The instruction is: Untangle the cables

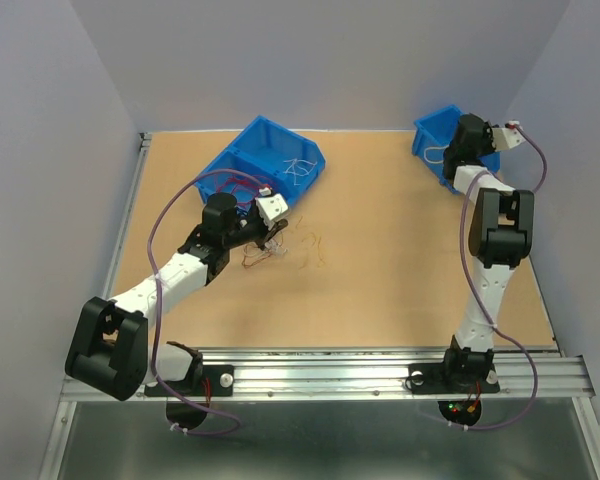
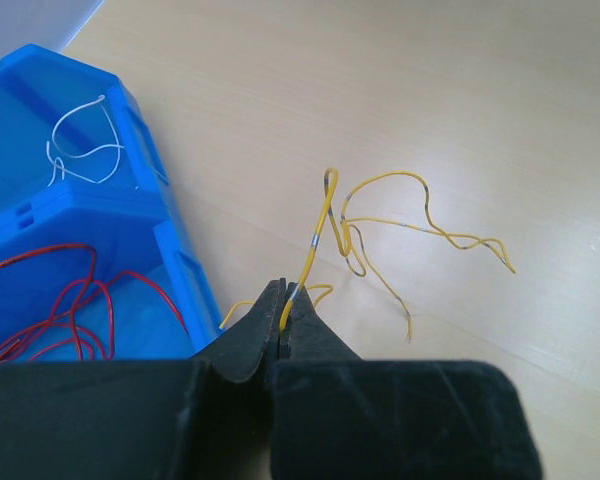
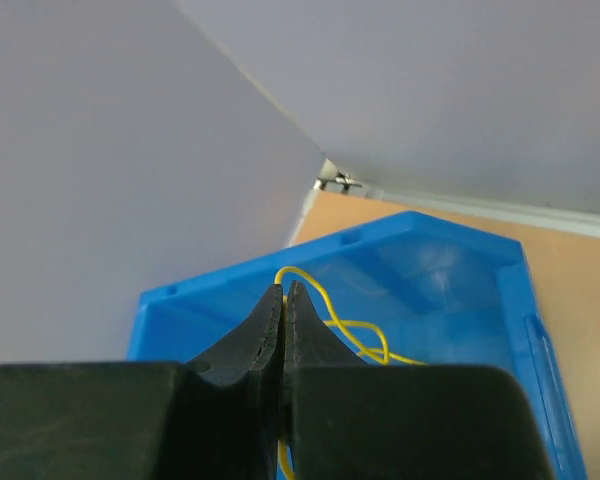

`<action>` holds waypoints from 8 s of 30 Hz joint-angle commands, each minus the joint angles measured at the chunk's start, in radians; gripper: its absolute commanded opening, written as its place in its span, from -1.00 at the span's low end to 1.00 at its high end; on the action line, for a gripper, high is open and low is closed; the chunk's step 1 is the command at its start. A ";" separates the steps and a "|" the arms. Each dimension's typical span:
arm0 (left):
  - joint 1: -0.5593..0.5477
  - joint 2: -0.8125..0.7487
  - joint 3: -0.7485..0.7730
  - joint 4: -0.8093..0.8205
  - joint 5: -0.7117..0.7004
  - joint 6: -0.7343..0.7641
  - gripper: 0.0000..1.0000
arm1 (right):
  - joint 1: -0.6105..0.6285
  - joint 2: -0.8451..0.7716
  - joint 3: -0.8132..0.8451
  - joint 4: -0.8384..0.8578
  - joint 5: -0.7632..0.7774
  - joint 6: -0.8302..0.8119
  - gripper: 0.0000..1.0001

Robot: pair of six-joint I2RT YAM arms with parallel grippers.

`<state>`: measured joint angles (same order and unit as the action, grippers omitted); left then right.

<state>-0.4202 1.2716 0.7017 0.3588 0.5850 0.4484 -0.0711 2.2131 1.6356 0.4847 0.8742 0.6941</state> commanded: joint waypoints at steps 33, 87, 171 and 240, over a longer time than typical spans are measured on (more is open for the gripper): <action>-0.014 -0.012 0.033 0.026 -0.016 0.012 -1.00 | -0.179 -0.150 -0.114 -0.210 -0.041 0.456 -0.99; -0.020 0.005 0.044 0.008 -0.017 0.029 -1.00 | 0.151 0.174 0.163 0.703 0.099 -1.123 -0.99; -0.086 0.048 0.059 -0.030 -0.054 0.064 -1.00 | 0.155 -0.536 -0.386 -0.239 -1.056 -0.171 0.73; -0.246 0.224 0.279 -0.069 -0.076 0.001 -0.97 | 0.560 -0.756 -1.008 0.176 -1.534 -0.726 0.22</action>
<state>-0.6674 1.5558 0.9699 0.2626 0.4740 0.4461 0.4450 1.4525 0.5938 0.5926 -0.6167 0.0460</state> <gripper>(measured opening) 0.033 0.583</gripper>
